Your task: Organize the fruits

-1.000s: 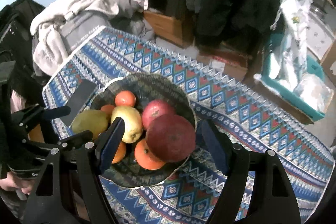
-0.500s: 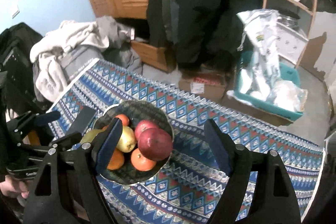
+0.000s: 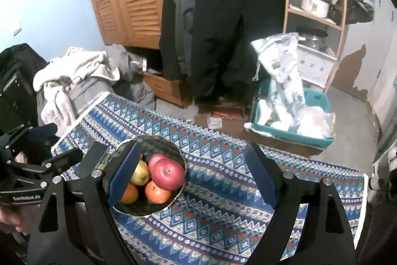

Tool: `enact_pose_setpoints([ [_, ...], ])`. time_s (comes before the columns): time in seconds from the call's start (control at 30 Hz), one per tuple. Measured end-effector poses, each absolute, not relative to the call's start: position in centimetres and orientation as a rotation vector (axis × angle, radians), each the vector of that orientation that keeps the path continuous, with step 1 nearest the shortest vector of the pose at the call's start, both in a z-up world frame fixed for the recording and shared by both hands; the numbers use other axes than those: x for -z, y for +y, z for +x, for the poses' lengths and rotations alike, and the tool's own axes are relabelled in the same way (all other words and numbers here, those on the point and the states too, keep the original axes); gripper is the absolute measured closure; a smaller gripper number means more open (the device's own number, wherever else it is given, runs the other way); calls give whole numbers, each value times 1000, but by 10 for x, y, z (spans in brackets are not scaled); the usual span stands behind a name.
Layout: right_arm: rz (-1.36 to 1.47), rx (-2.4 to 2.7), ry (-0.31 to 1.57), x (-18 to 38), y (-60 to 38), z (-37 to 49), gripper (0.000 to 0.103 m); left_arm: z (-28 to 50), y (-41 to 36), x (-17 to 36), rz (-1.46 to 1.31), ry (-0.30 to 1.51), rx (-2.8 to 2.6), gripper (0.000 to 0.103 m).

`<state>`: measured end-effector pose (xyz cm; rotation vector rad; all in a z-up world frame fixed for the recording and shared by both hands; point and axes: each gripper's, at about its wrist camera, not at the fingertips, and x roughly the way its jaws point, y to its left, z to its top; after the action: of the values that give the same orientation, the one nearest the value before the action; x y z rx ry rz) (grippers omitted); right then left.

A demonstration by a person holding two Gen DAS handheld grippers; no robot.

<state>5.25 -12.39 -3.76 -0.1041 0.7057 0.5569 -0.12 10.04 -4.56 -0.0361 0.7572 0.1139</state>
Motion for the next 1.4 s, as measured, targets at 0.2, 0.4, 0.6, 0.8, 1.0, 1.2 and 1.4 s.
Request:
enact_pose_setpoints([
  [0.2,-89,-530,650,25,-144,41,12,-9,86,28,18,688,-124,2],
  [0.4,-75,-489,617,18,-166,35,11,-11,78,17,13,674,-101,2],
  [0.6,-79,-451,598,18,-179,36,11,-10,68,14,20,672,-88,2],
  [0.8,-88,-447,593,18,-181,36,11,-8,64,13,15,680,-88,2],
  [1.0,-91,-446,591,18,-181,36,11,-8,64,13,15,681,-100,2],
  [1.2,-91,-443,593,18,-180,36,11,-7,64,13,15,682,-101,2],
  [1.4,-93,-443,590,18,-181,36,11,-8,64,13,9,677,-105,2],
])
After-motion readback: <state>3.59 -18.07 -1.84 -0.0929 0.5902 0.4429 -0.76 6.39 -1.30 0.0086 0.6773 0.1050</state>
